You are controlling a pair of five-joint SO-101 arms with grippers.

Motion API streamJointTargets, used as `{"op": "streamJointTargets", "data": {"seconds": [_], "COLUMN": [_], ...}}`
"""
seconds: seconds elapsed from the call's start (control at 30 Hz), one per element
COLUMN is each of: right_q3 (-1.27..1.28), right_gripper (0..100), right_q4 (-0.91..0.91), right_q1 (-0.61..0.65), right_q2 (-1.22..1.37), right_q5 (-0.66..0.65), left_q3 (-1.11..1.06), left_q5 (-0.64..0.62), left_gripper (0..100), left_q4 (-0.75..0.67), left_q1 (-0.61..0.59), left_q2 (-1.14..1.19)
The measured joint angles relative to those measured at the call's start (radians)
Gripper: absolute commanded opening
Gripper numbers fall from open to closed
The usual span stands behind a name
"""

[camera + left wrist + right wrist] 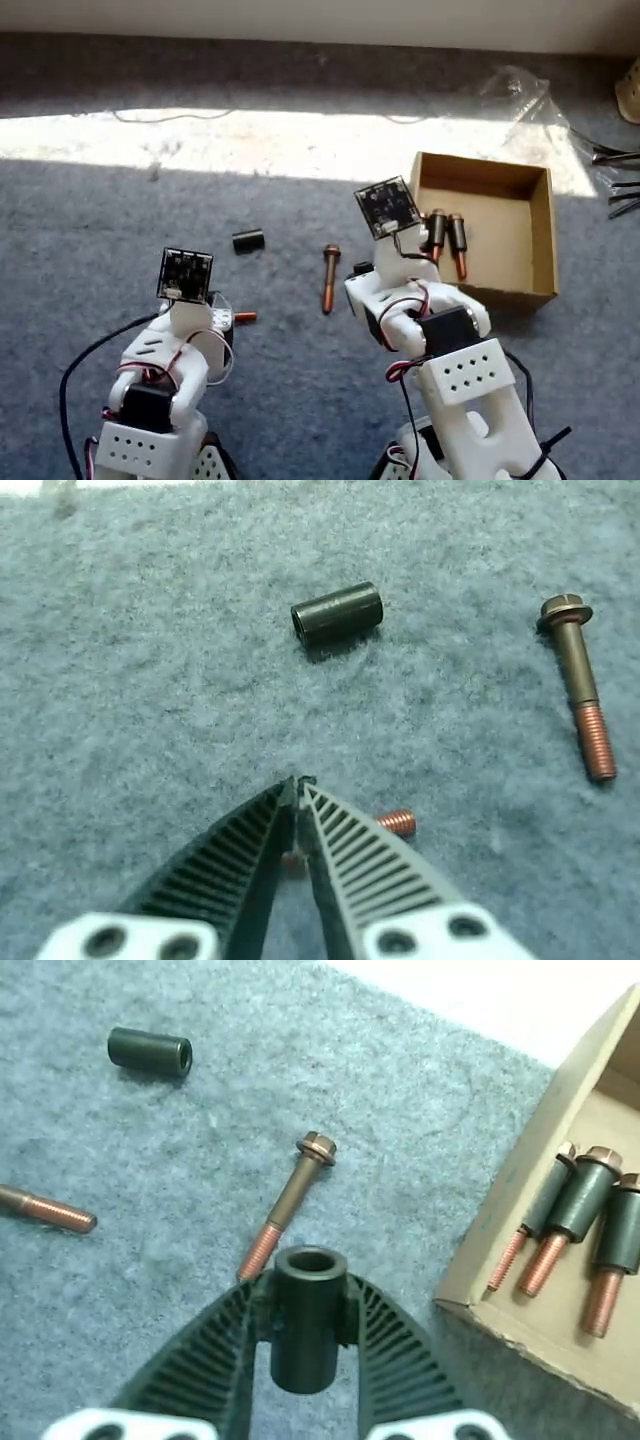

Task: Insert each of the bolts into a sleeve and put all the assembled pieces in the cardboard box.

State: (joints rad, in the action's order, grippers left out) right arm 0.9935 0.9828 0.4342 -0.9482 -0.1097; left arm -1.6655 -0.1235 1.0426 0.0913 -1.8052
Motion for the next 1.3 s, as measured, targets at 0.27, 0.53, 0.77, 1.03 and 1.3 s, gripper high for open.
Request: {"op": "streamJointTargets", "data": {"seconds": [0.27,0.53,0.77,1.03,1.3], "right_q3": [0.018,0.018,0.018,0.018,0.025], "right_gripper": [0.5,0.5,0.5,0.5,0.5], "right_q4": [0.000,0.000,0.000,0.000,0.000], "right_q1": [0.000,0.000,0.000,0.000,0.000], "right_q2": [0.000,0.000,0.000,0.000,0.000], "right_q5": [0.000,0.000,0.000,0.000,0.000], "left_q3": [0.186,0.361,0.462,0.611,0.847], "left_q5": [-0.051,0.017,0.046,-0.003,-0.129], "left_gripper": [3,3,3,2,2], "left_q4": [0.233,0.364,0.413,0.463,0.480], "left_q1": [0.000,-0.103,-0.183,-0.183,-0.184], "left_q2": [-0.002,-0.012,-0.012,0.190,0.799]}}
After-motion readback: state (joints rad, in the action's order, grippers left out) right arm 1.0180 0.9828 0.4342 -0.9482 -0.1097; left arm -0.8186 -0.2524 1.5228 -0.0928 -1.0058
